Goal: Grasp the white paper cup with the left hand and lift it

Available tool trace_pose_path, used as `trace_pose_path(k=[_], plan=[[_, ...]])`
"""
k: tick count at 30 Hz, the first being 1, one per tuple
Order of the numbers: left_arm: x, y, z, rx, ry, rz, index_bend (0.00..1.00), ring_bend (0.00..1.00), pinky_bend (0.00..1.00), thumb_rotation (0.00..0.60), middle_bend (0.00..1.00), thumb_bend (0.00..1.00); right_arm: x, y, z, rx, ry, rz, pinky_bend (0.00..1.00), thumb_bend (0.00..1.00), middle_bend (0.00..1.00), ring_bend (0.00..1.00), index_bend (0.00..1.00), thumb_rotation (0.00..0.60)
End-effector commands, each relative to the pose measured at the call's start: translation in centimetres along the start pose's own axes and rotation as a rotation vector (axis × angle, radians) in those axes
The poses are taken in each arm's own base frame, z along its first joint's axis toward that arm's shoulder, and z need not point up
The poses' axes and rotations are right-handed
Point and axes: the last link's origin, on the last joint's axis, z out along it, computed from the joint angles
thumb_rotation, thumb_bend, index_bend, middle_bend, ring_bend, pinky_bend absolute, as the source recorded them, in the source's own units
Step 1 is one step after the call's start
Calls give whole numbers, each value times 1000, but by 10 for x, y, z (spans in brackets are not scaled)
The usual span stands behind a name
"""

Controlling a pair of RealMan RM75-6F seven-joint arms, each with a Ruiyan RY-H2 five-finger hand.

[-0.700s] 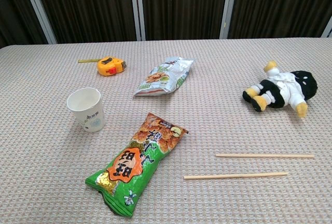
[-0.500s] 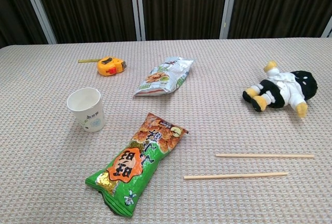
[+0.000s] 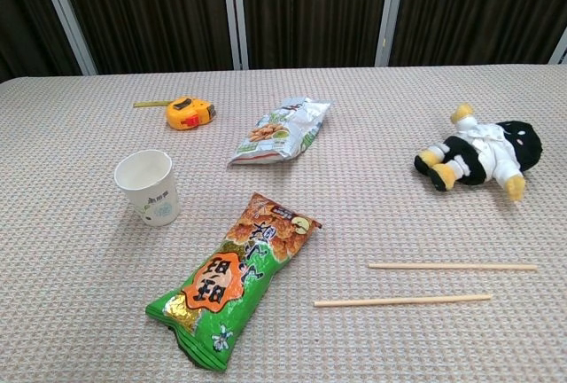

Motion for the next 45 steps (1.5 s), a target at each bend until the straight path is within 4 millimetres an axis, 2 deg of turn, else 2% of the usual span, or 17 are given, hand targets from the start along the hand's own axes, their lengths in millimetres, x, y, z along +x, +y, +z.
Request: trace_pose_path(k=[1,5,10,14,26,30,35,38,40,45], plan=[[6,18,22,-38,-10,0,0,0,0,600,0,88,1,-1,-2,5,-1,6,0,61,0,0,0,600],[11,40,43,-78,-34,26,0,0,0,600,0,93,4,-1,-2,12,7,16,0,61,0,0,0,600],[11,72,66,-124,-110,42,0,0,0,600,0,170,6,1,-3,11,3,30,0,61,0,0,0,600],[6,95,81,-149,-167,56,1,0,0,600,0,204,7,2,-3,14,3,41,0,61,0,0,0,600],[-16,159,117,-172,-299,105,24,0,0,600,0,205,10,4,-3,17,-3,60,0,61,0,0,0,600],[-21,175,126,-154,-312,114,83,0,0,600,0,205,11,4,-4,18,-3,63,0,60,0,0,0,600],[-27,183,133,-136,-325,119,155,0,0,600,0,205,12,5,-4,16,-3,69,0,61,0,0,0,600],[-29,186,136,-122,-327,124,254,0,0,600,0,204,13,5,-4,16,0,71,0,61,0,0,0,600],[-30,186,137,-113,-326,127,357,0,0,600,0,205,13,6,-4,15,2,73,0,60,0,0,0,600],[-27,183,136,-99,-315,111,475,0,0,600,0,206,14,6,-4,17,5,73,0,61,0,0,0,600]])
